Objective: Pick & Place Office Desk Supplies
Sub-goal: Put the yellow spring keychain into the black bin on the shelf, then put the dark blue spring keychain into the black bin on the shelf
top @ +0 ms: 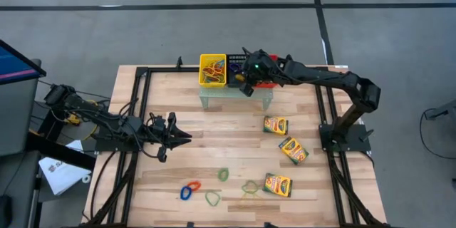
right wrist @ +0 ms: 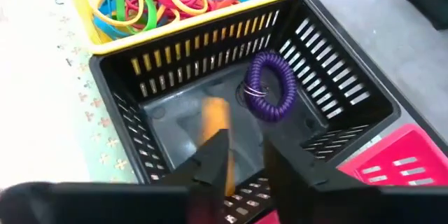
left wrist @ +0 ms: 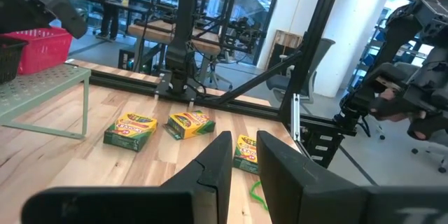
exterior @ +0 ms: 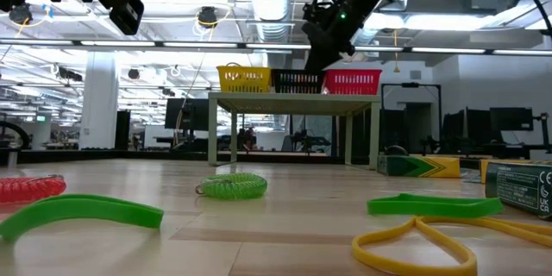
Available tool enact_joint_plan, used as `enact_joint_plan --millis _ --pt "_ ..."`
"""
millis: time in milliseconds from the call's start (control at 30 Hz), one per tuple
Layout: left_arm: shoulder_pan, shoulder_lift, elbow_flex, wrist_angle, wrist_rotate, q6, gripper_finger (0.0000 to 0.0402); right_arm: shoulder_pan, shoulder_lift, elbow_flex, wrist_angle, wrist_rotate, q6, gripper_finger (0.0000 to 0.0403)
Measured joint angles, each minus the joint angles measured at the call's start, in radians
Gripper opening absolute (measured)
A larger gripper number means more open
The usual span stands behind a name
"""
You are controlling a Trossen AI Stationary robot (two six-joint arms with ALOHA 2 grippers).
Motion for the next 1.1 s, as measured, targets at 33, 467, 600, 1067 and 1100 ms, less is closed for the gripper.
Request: enact_joint_plan --millis 33,467,600,1067,1100 --pt "0.000 0.000 0.000 0.000 0.000 0.000 0.0062 0.000 0.000 0.000 -0.001 0.000 -0.004 0.0107" --pt "-0.033 0.008 0.000 -0.021 0.032 -0.082 0.0058 0.200 -0.398 0.053 -0.157 -0.079 -0.001 0.0143" --pt "-0.118 0.055 0.000 -0.026 0.015 -0.134 0.0032 0.335 -0.584 0.043 -0.258 -0.073 0.081 0.0112" --pt "-0.459 0.535 0.315 -0.282 -0.281 -0.551 0.0000 0.824 -1.022 -0.467 -0.072 0.227 0.291 0.0054" --pt "-0.467 0.564 0.358 -0.348 -0.282 -0.601 0.0000 0.840 -1.037 -0.503 -0.041 0.245 0.291 0.0054"
